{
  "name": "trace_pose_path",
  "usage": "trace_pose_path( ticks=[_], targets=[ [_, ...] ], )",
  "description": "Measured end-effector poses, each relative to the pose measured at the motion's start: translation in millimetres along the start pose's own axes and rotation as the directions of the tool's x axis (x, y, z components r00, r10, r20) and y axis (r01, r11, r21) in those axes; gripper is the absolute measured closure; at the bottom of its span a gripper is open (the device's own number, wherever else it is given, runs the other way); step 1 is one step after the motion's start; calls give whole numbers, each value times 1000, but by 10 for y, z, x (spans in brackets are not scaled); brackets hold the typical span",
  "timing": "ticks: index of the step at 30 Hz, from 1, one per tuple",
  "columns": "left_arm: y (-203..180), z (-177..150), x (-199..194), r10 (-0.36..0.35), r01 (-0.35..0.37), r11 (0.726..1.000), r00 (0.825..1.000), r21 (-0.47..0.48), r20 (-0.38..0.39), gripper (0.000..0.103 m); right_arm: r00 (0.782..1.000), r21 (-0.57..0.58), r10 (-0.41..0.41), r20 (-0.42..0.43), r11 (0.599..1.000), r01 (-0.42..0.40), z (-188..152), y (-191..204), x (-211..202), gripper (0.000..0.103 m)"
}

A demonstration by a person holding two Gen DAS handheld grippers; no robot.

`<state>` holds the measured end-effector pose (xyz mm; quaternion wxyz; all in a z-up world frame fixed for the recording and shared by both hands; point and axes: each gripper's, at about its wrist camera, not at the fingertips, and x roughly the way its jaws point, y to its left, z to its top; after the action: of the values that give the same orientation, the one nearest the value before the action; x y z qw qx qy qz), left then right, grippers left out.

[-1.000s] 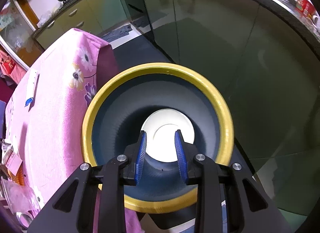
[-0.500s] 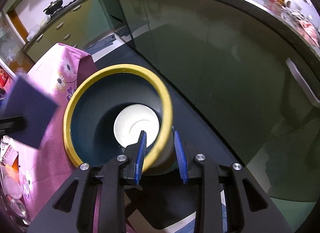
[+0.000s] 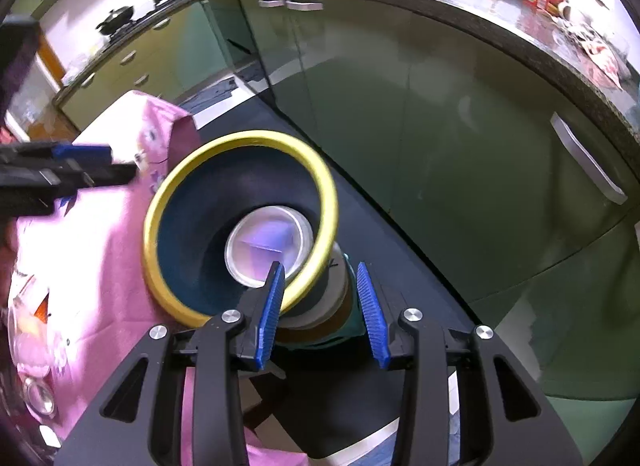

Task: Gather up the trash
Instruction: 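Grasp the purple box with the left gripper and drop it into the bin, then grasp the red cola can with the right gripper and lift it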

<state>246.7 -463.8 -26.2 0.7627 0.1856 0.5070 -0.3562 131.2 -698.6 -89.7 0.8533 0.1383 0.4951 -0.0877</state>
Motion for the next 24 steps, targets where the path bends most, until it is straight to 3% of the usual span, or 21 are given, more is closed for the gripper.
trace_pose_path(
  ticks=[3, 8, 10, 13, 15, 18, 19, 21, 22, 24],
  targets=[
    [215, -186, -584, -12, 17, 999, 991, -36, 130, 25, 999, -44, 33, 3, 998, -33, -47, 187, -81, 65],
    [620, -776, -1425, 32, -3, 996, 954, -95, 299, 15, 993, -171, 119, 4, 978, -117, -96, 721, -284, 65],
    [811, -1085, -1739, 59, -14, 991, 935, -130, 350, 15, 984, -228, 178, 4, 958, -172, -132, 956, -421, 65],
    [1044, -1474, -2035, 116, -45, 982, 910, -182, 398, 14, 945, -357, 327, -17, 881, -312, -246, 1391, -714, 64],
    [1205, -1836, -2257, 183, -82, 967, 881, -240, 436, 14, 906, -460, 420, -48, 796, -393, -367, 1693, -920, 60],
    [1394, -2335, -2505, 273, -130, 939, 842, -317, 465, 13, 795, -630, 575, -193, 549, -550, -639, 2261, -1245, 50],
    [1440, -2510, -2589, 298, -137, 929, 829, -344, 473, 11, 766, -660, 599, -233, 481, -577, -713, 2398, -1311, 50],
    [1552, -2895, -2736, 353, -153, 901, 801, -406, 483, 10, 692, -705, 623, -364, 301, -642, -915, 2767, -1427, 50],
    [1587, -3043, -2795, 377, -160, 888, 789, -430, 485, 10, 681, -720, 612, -401, 248, -648, -1010, 2911, -1460, 50],
    [1626, -3421, -2905, 452, -195, 849, 751, -492, 482, 8, 686, -755, 559, -465, 154, -637, -1222, 3209, -1465, 50]
  ],
)
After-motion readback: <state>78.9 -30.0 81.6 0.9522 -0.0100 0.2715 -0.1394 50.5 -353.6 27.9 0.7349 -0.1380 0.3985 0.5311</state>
